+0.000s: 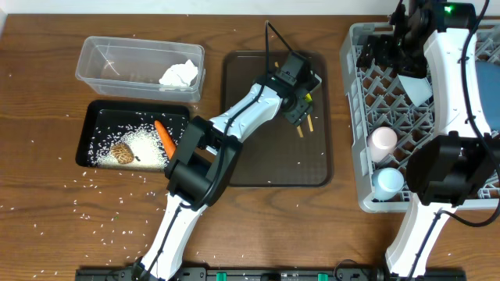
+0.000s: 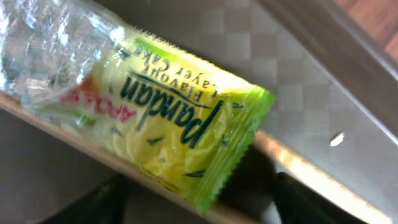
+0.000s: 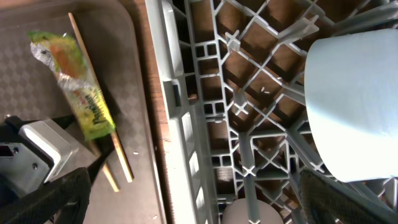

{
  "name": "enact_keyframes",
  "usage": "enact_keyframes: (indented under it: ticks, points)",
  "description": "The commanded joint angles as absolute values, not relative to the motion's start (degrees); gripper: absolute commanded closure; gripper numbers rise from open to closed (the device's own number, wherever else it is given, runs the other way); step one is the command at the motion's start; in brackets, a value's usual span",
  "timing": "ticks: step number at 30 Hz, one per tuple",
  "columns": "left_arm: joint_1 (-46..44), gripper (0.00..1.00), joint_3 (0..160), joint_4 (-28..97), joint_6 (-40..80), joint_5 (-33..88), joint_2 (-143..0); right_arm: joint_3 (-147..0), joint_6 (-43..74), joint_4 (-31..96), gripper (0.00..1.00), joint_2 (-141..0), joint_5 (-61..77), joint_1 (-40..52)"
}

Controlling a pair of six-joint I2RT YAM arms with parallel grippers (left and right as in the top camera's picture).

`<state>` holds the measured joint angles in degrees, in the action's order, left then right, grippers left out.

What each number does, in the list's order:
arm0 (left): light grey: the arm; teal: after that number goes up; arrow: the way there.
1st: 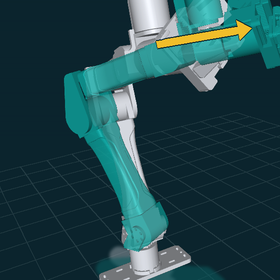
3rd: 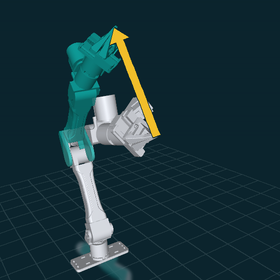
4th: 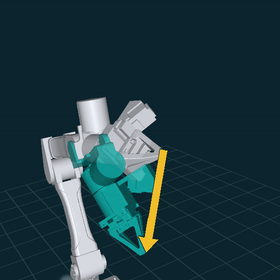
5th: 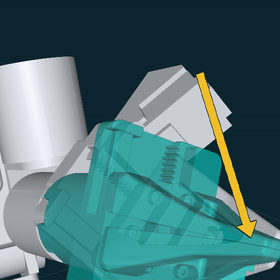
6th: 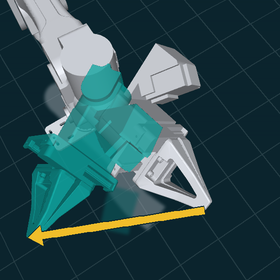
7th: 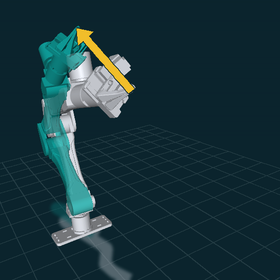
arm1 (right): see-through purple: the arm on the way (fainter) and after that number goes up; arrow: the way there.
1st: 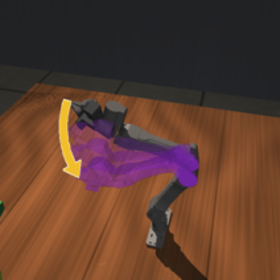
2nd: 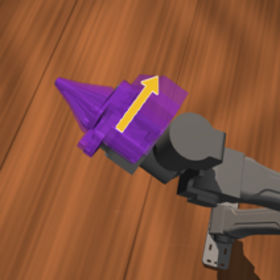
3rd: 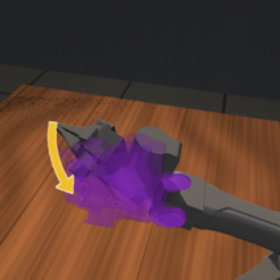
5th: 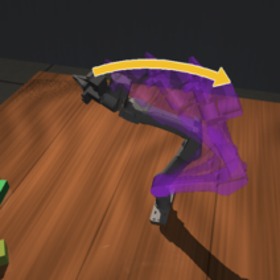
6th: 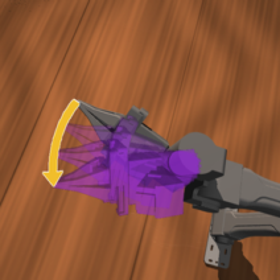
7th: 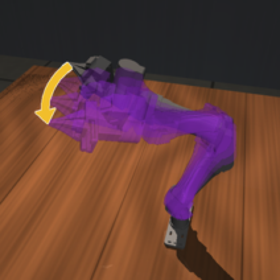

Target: Sort waste into correct bins and load items into the dishwasher rack

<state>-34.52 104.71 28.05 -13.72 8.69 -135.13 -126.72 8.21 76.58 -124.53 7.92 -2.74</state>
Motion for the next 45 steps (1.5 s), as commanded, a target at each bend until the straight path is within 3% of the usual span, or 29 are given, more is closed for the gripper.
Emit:
enact_keyframes:
  ticks: [1, 11, 23, 26, 29, 31, 34, 39, 45]
  points:
    - [-34.4, 0.38, 104.4, 28.3, -15.4, 7.9, -137.1, -127.5, 7.0, 76.7, 0.01, -123.3, 7.7, -2.6]
    - [-34.4, 0.92, 104.4, 28.4, -15.4, 5.5, -137.1, -127.5, 6.6, 76.7, 0.01, -123.3, 7.7, -2.6]
    - [-34.4, 0.93, 104.6, 32.4, -15.4, 5.5, -130.6, -127.5, 6.5, 76.7, 0.01, -123.3, 7.7, -2.5]
    - [-34.4, 0.85, 104.6, 32.6, -15.4, 5.5, -128.8, -127.5, 6.5, 76.8, 0.01, -123.3, 7.8, -2.5]
    - [-34.5, 0.39, 104.6, 32.6, -15.1, 5.6, -127.4, -127.5, 6.5, 76.8, 0.01, -123.3, 7.9, -2.5]
    - [-34.5, 0.22, 104.6, 32.5, -15.1, 5.6, -126.6, -127.5, 6.5, 76.8, 0.01, -123.3, 7.9, -2.4]
    - [-34.9, 0.16, 104.6, 32.0, -15.2, 7.1, -126.3, -127.5, 6.5, 76.8, 0.01, -123.3, 7.9, -2.3]
    - [-35.5, 0.16, 104.6, 28.8, -15.2, 14.7, -127.4, -127.5, 6.5, 76.8, 0.01, -123.3, 7.9, -2.2]
    - [-37.3, 0.16, 104.6, 23.1, -15.2, 15.7, -130.6, -127.4, 6.5, 77.3, 0.01, -123.3, 7.9, -2.2]
